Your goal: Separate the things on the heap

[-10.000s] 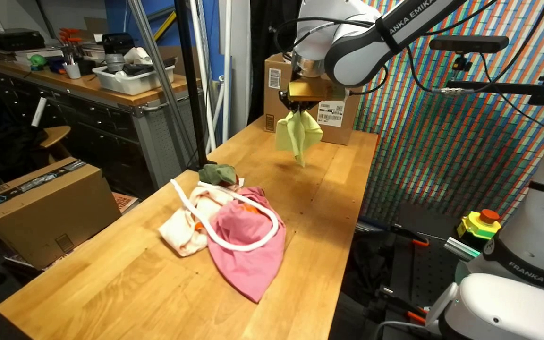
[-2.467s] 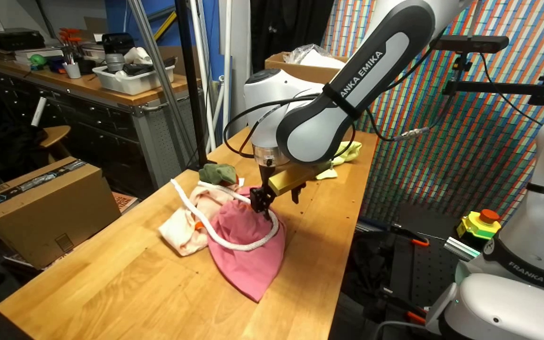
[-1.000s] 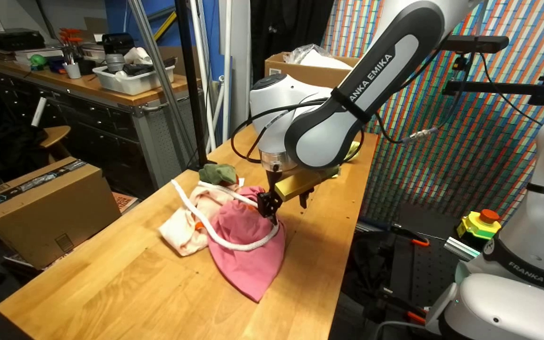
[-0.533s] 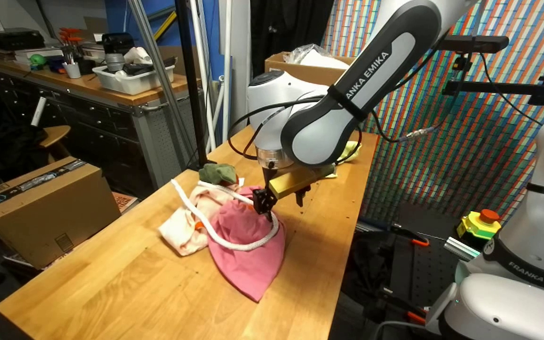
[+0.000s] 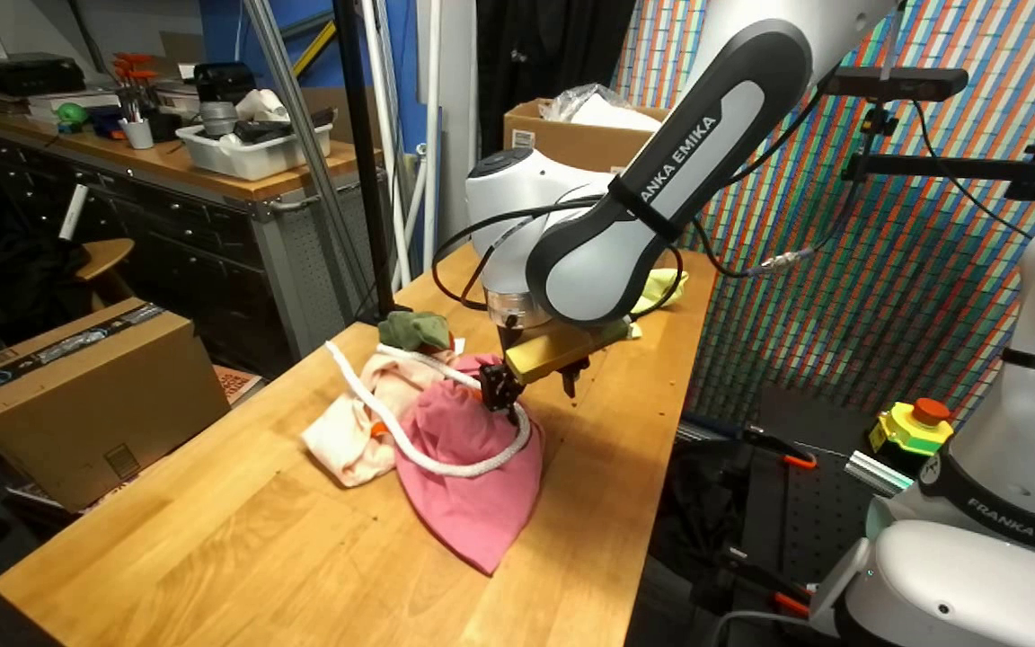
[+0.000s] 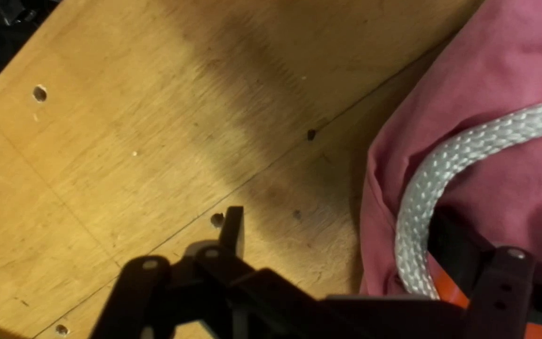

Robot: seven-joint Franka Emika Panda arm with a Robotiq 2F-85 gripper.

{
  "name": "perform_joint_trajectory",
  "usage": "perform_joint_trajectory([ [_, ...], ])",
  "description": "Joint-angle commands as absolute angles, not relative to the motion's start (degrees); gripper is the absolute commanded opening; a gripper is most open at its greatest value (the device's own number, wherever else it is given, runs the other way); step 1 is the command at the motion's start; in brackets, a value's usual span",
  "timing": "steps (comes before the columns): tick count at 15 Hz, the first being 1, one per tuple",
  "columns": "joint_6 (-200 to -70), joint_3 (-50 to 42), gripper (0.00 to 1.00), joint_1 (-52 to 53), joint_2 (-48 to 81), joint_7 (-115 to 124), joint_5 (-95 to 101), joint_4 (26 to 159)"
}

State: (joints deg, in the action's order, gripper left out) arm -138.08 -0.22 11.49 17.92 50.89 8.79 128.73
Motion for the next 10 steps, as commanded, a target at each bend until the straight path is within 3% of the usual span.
perform_joint_trajectory([
  [1,-138.2,-1.1,1.00,12.1,18.1,52.9,10.0,127.7],
  [2,-138.1,-1.1,0.84,12.1,17.9,53.0,10.0,127.8],
  [3,-138.2,-1.2,0.86,12.2,17.6,53.2,10.3,127.9],
  [5,-138.1,-1.4,0.65,12.3,17.2,53.9,10.8,127.8],
  [7,-138.1,-1.5,0.55,12.5,16.6,54.5,11.6,127.7],
  [10,-137.9,-1.4,0.31,12.5,16.1,55.5,12.9,127.5],
])
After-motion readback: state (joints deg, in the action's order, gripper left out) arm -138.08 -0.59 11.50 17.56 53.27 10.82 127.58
